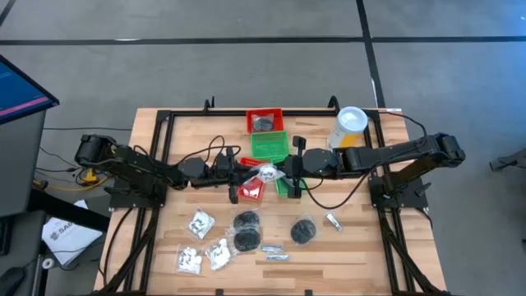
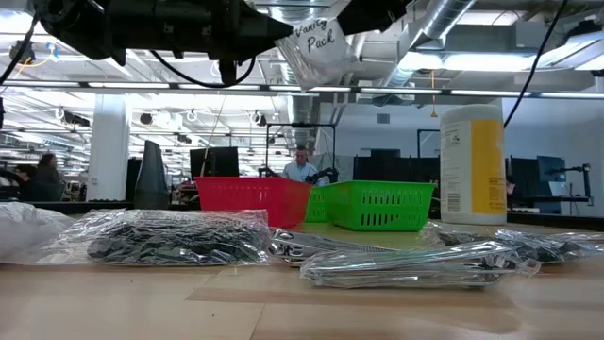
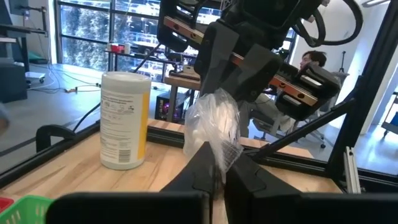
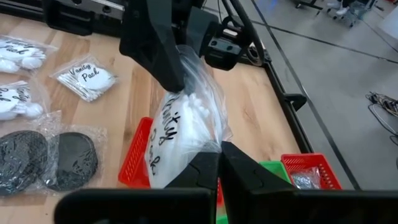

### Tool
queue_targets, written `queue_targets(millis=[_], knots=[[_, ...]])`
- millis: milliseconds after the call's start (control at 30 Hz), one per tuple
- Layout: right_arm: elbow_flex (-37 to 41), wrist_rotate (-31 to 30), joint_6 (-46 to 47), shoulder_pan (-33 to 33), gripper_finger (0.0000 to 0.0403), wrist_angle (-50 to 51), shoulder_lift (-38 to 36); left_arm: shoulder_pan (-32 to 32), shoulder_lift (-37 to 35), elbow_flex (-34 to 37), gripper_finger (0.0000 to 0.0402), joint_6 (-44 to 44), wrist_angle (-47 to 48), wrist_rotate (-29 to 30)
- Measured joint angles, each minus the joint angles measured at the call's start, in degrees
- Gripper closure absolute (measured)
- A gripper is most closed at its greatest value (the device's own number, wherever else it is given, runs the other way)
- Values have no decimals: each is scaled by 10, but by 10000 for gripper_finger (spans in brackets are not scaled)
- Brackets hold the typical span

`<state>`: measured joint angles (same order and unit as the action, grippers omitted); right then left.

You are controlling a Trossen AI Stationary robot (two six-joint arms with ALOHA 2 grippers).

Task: Pick & Place Travel size toiletries
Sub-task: Put the white cotton pack into the top green bin

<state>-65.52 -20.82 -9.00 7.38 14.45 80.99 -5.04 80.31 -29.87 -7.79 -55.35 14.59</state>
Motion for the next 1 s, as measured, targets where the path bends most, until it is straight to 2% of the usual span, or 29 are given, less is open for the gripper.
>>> queue_targets(millis=[167,333,633,800,1000], knots=[[0,0,-3,0,381,4,0,0,0,0,399,3,1,6],[0,-6,-14,-1,323,16,-5,11,0,0,400,5,13,7],[1,-77,13,-4,229,76,-27,77,0,0,401,3,44,10],[0,-78,38,-3,206,90,-38,123,0,0,401,11,75,9],[0,-76,60,-3,200,111,-37,163,0,0,401,-6,94,0]])
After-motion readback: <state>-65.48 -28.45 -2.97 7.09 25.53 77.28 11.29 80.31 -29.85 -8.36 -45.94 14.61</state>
